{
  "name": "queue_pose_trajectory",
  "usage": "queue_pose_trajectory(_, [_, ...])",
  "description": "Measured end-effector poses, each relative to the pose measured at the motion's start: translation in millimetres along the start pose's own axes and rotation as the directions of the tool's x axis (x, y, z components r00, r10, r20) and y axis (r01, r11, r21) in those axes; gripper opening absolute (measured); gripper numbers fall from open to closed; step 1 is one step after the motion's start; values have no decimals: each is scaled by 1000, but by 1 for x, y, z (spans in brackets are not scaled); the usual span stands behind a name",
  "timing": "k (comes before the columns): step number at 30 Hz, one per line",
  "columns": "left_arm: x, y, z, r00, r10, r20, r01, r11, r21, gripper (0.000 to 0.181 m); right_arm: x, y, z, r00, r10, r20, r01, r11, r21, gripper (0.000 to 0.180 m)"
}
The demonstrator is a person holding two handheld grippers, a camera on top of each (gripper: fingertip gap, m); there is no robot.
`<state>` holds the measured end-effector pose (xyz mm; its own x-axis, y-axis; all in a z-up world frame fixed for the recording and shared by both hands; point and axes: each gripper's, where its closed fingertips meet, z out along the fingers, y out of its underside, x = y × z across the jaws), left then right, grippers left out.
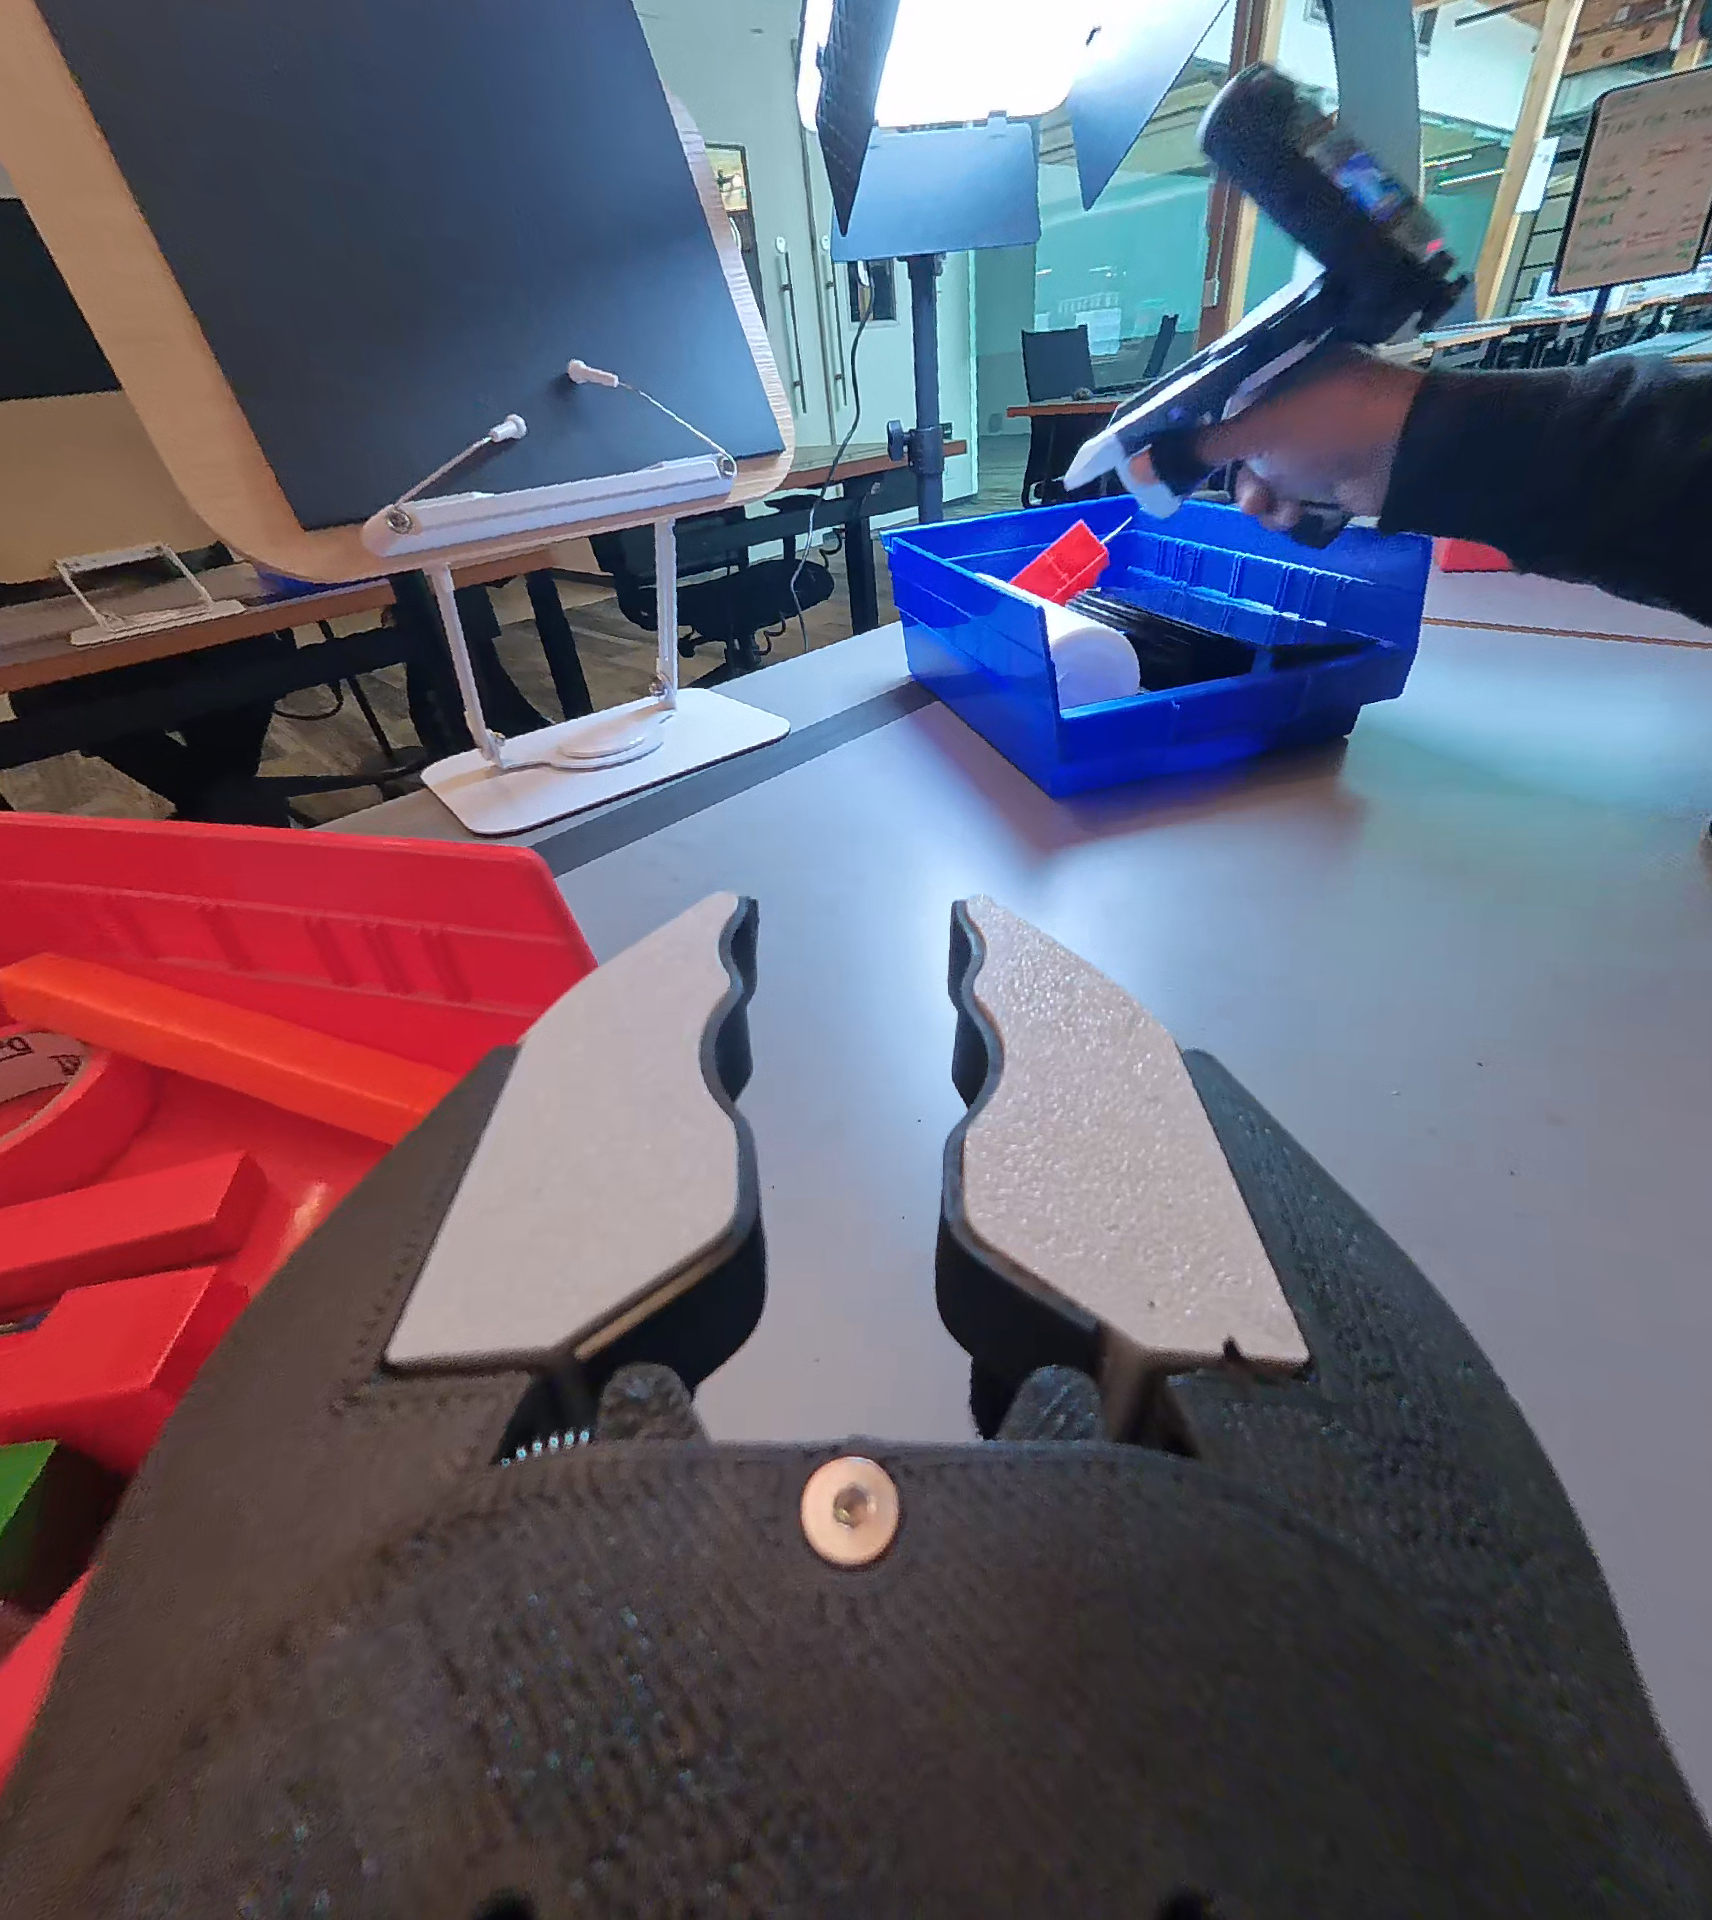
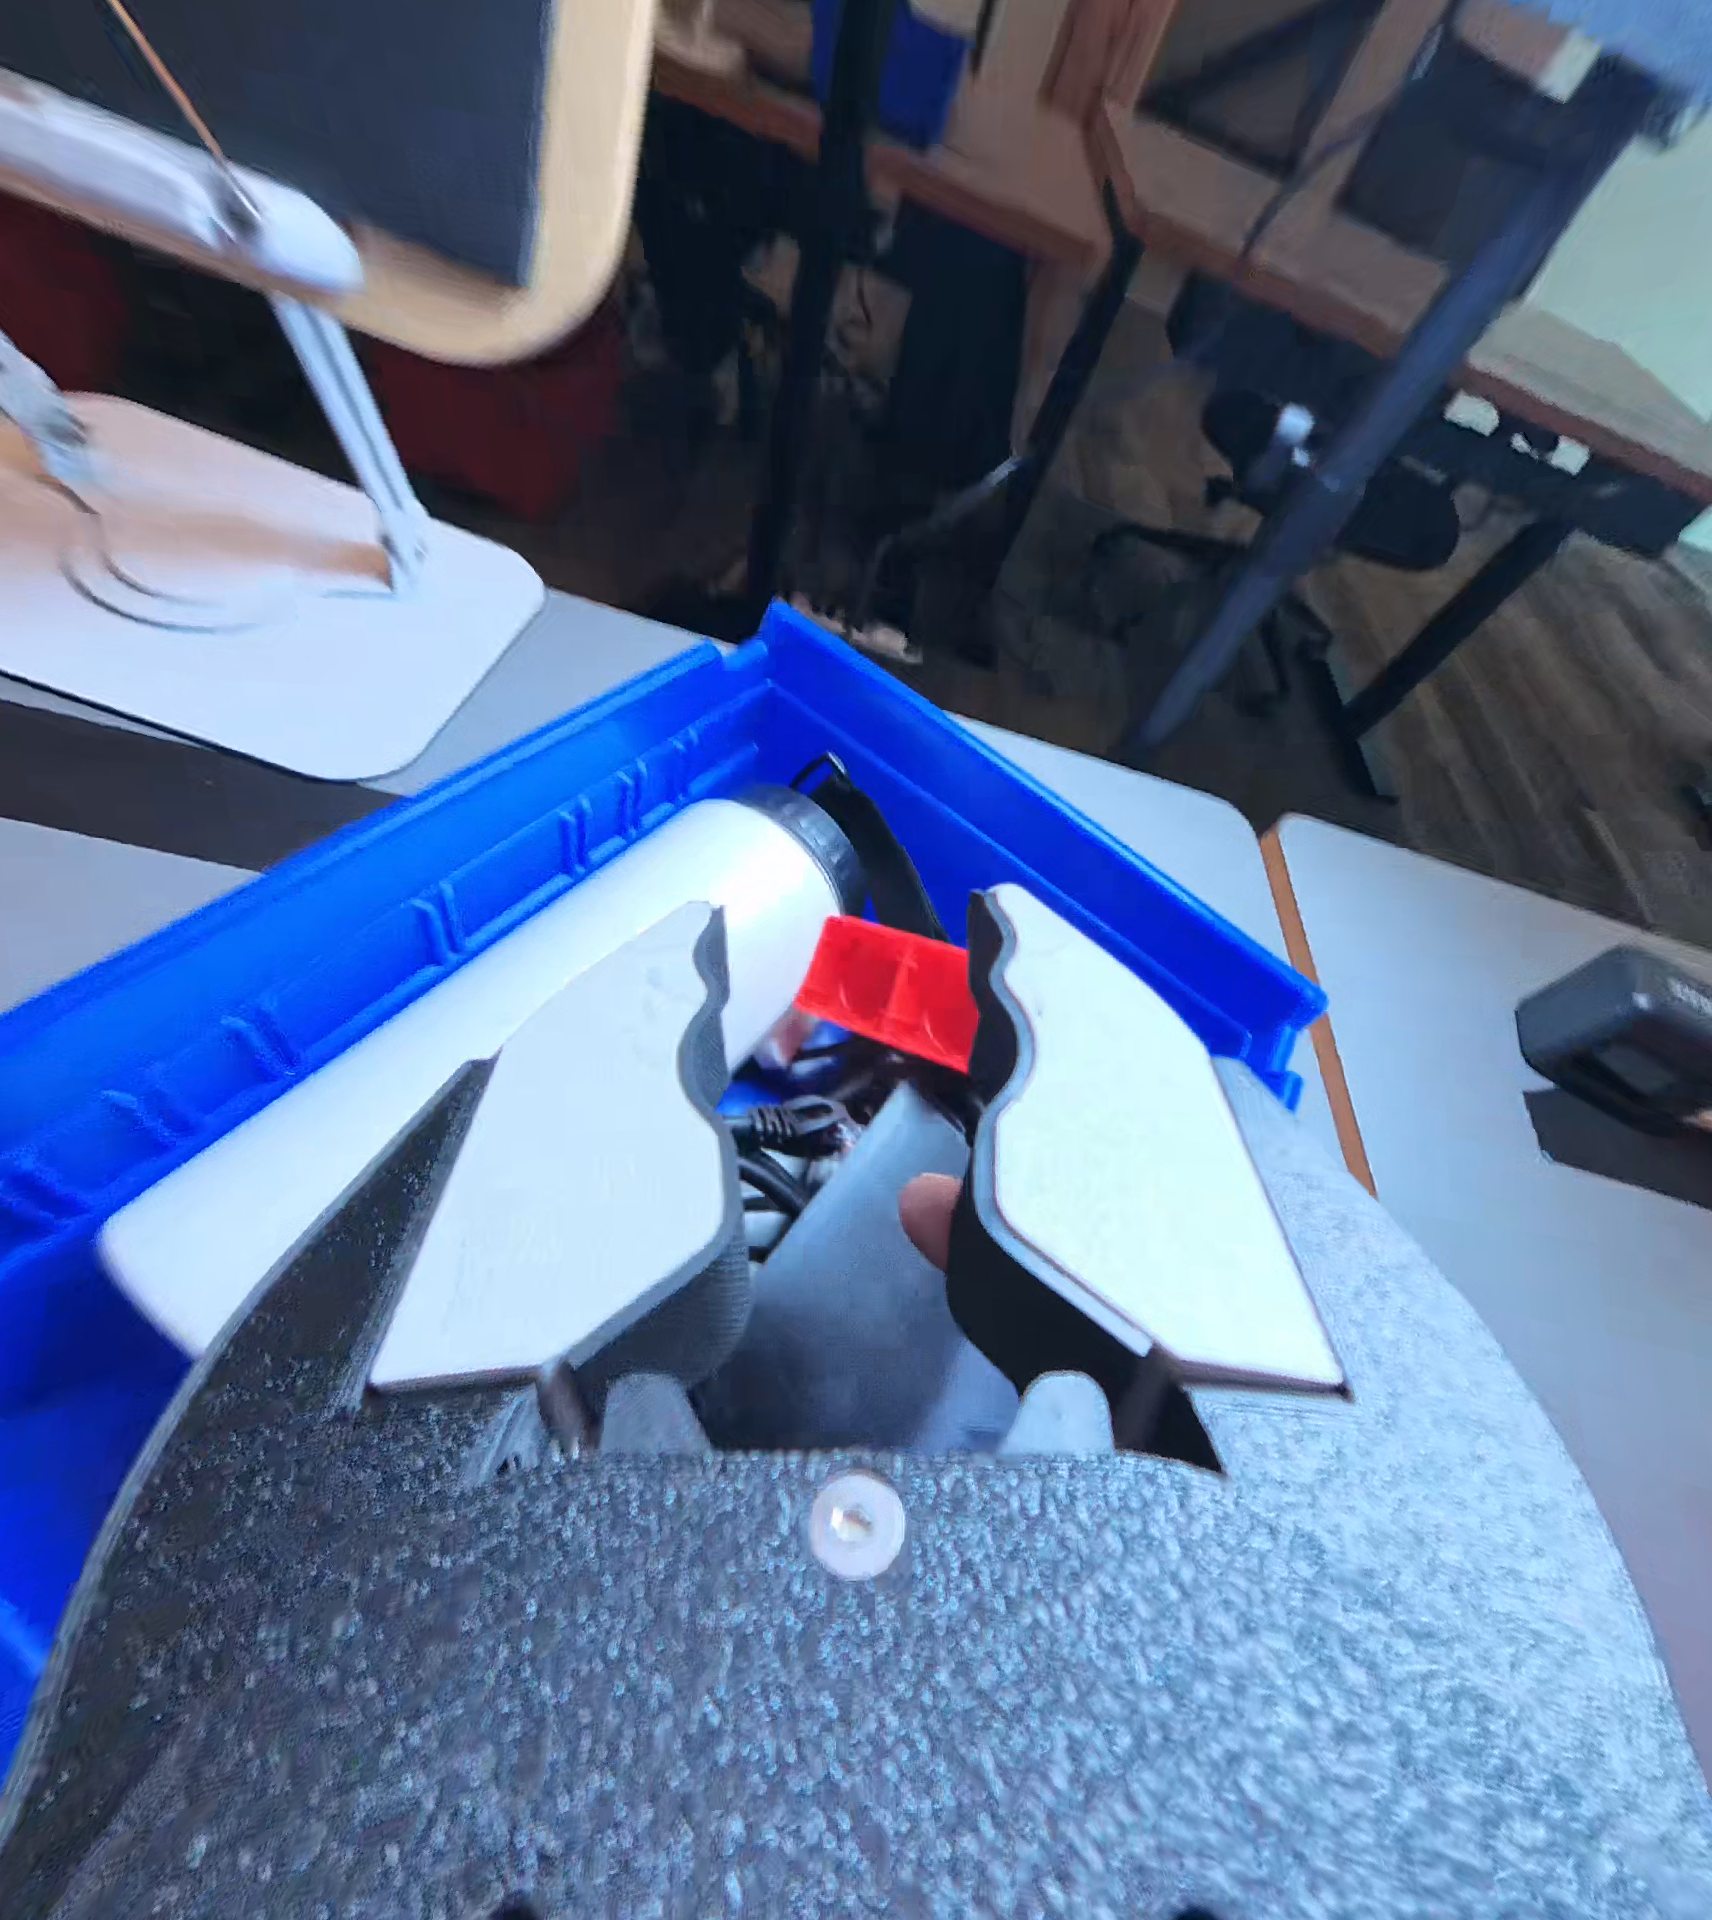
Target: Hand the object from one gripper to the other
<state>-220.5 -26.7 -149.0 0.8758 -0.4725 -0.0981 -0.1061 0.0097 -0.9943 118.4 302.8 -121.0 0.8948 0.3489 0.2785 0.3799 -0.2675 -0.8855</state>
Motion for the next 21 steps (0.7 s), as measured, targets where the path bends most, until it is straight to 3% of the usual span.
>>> queue_pose_trajectory(5, [-8,-3,-3,999,-26,24,26,1000,0,36,-36,-33,-61,966,88,245,-144,965,221,46])
queue_pose_trajectory(10, [-15,-5,-5,998,-41,43,41,999,13,37,-75,-21,-123,903,85,422,-230,924,305,45])
queue_pose_trajectory(14, [-19,-6,-5,998,-35,61,34,999,17,37,-102,10,-148,885,44,464,-230,907,353,43])
queue_pose_trajectory(21, [-34,0,-9,991,-13,129,13,1000,1,39,-127,47,-146,888,55,456,-259,880,398,42])
